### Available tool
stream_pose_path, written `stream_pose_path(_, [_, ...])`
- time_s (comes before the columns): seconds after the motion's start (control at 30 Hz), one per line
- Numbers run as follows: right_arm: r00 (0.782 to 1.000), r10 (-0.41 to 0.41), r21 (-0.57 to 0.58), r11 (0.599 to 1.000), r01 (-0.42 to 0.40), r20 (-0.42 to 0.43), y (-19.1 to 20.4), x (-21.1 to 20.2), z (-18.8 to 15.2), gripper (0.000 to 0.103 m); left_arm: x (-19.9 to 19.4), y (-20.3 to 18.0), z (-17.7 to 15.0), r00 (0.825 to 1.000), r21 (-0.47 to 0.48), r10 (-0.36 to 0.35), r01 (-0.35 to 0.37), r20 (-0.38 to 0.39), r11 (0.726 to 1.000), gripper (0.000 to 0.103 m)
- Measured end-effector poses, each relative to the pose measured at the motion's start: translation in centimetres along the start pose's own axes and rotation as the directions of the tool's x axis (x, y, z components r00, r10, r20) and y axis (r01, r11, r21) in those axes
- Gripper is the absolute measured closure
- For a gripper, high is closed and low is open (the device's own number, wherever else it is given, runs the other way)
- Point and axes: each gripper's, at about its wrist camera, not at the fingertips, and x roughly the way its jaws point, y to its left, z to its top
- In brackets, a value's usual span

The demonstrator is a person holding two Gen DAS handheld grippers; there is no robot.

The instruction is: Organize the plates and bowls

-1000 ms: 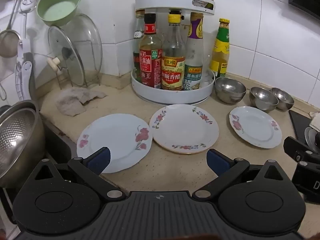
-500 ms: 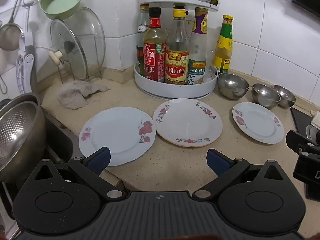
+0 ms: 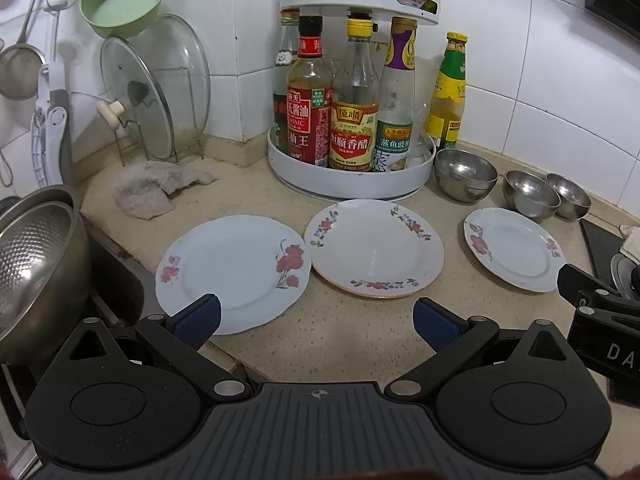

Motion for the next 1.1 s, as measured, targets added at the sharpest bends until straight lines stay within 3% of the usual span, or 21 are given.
stream_pose_path(1.1, [1.0,0.008,-0.008,1.0,-0.008,-0.001,0.37,0.18,0.1,0.002,0.17,-0.13,0.23,1.0,0.002,-0.001,0.001,0.007,1.0,0.0])
